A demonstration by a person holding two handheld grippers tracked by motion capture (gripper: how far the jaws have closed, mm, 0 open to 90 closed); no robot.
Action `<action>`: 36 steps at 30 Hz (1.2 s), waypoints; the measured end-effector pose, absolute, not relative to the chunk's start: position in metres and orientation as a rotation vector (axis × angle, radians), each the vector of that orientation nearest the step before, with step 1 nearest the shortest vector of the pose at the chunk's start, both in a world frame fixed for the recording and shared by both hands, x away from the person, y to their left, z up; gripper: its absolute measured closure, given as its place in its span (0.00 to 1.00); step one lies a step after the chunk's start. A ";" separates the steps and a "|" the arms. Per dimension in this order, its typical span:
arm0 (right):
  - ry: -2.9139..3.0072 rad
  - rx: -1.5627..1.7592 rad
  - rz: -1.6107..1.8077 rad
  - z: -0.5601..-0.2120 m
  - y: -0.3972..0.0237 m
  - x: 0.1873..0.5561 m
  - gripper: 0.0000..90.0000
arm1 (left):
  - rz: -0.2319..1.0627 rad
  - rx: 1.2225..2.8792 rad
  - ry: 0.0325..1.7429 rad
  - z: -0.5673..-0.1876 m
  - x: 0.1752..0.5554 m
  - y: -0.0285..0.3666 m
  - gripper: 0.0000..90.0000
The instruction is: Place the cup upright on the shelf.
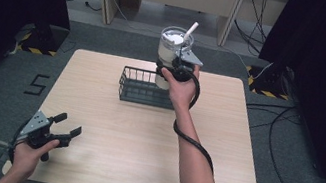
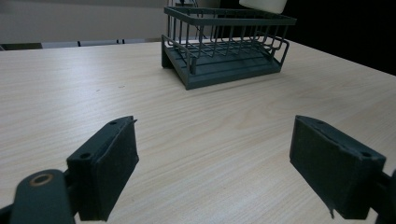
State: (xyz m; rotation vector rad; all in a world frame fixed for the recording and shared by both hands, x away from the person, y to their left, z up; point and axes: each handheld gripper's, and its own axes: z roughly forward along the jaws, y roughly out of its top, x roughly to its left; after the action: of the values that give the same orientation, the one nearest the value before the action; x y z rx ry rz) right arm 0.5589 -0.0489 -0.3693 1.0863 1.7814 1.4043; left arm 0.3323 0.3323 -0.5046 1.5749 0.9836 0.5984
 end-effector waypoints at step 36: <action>1.868 1.133 1.330 -0.410 -0.027 0.579 0.12 | 0.596 1.574 0.979 -0.504 0.332 0.333 0.16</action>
State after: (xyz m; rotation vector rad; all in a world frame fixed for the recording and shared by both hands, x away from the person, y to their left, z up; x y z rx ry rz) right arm 0.5792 -0.0273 -0.4099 1.1334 1.8675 1.3304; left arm 0.3325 0.3334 -0.5043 1.5744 0.9791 0.5955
